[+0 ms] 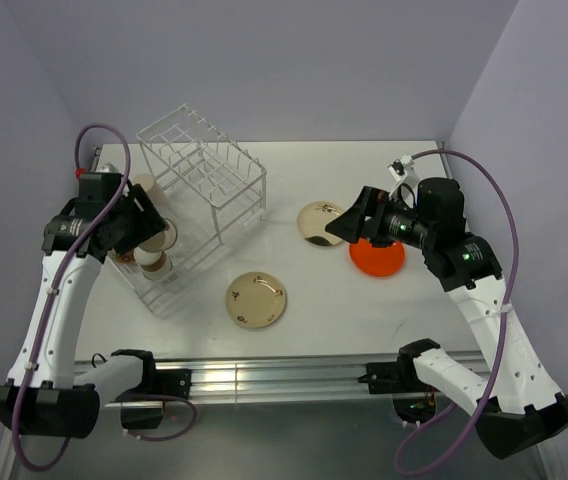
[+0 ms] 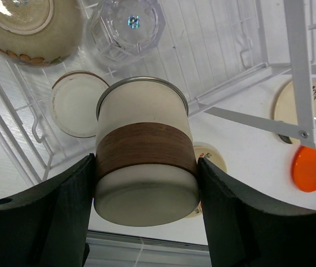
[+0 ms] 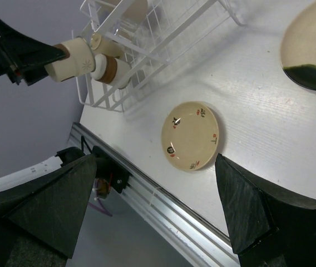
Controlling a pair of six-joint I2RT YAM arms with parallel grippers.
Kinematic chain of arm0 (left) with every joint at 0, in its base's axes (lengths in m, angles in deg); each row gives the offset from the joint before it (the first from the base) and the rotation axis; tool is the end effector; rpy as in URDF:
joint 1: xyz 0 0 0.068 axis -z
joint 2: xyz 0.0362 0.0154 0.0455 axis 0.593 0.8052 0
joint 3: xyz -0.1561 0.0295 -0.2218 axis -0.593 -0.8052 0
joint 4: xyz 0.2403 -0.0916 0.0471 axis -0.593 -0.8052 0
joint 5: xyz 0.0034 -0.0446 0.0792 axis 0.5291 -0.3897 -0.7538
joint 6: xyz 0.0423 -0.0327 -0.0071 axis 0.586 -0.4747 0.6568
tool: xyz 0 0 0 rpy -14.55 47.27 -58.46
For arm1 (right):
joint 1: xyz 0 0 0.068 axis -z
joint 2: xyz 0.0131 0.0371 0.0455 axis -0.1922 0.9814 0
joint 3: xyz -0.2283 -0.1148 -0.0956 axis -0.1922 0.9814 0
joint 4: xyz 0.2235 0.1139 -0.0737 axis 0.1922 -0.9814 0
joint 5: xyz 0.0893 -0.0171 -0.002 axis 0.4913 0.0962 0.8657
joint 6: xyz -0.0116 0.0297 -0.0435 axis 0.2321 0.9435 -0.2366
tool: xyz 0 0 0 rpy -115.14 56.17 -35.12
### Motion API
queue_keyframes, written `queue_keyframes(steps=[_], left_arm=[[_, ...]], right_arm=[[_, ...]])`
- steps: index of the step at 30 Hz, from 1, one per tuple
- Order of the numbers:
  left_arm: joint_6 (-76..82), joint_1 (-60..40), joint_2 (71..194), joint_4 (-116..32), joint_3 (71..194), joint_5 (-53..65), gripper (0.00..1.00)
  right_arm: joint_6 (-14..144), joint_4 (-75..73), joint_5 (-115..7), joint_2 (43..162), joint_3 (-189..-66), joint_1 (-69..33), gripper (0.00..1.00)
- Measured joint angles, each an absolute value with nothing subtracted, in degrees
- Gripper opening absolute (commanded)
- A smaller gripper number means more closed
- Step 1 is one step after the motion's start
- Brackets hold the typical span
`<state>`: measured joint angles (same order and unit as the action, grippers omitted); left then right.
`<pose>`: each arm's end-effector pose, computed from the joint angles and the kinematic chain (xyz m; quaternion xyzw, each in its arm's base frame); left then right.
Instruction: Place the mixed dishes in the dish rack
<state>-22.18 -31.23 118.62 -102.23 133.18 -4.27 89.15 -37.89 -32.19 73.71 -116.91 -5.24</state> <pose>0.1966 -0.0164 0.3737 -0.2618 0.8913 -0.1155 0.3517 0.1686 0.0677 0.3904 -0.0334 0.8251 0.4059 0.3916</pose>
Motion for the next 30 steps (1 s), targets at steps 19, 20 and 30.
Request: queue_keyframes(steps=[19, 20, 30], left_arm=[[-21.4, -31.5, 132.5, -94.2, 133.2, 2.5, 0.00], [-21.4, -31.5, 132.8, -93.9, 133.2, 2.6, 0.00], [-22.1, -31.6, 134.1, -92.6, 131.8, 2.8, 0.00]], right_arm=[[88.3, -38.1, -32.3, 73.5, -116.7, -4.3, 0.94], [88.3, -38.1, -32.2, 73.4, -116.5, -4.1, 0.94], [88.3, -38.5, -32.3, 73.1, -116.1, -3.6, 0.94]])
